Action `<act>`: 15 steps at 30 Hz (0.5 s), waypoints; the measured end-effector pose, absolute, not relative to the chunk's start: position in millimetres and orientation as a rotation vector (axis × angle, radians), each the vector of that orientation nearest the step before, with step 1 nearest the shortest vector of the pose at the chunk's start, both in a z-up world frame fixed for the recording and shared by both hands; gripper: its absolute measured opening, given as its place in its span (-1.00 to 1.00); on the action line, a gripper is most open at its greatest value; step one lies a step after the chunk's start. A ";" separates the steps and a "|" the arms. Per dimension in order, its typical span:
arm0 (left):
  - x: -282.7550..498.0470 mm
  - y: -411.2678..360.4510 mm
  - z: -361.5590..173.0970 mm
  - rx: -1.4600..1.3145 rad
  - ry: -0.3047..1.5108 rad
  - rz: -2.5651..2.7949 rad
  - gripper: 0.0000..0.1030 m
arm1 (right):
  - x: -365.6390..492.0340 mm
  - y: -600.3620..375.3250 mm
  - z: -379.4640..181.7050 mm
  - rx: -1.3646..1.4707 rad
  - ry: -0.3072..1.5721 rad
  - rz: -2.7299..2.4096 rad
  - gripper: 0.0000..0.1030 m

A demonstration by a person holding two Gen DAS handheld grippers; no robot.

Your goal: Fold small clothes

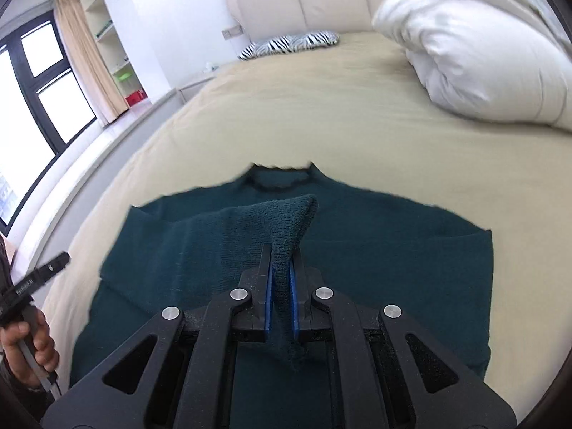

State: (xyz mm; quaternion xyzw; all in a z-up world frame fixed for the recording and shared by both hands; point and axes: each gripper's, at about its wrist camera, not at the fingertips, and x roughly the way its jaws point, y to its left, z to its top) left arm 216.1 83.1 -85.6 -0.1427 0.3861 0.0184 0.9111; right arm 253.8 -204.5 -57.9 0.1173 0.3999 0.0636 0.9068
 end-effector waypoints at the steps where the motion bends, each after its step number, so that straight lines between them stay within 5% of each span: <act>1: 225.1 80.9 -89.2 -0.287 0.809 0.039 0.55 | 256.0 -213.3 -68.7 0.248 0.845 0.110 -0.87; 9: 290.5 49.9 -115.7 -0.107 0.936 0.056 0.41 | 275.4 -239.3 -130.1 0.408 0.932 0.102 -0.73; 15: 303.1 31.2 -131.9 -0.006 0.961 0.049 -0.70 | 283.6 -249.7 -135.5 0.431 0.928 0.133 -0.73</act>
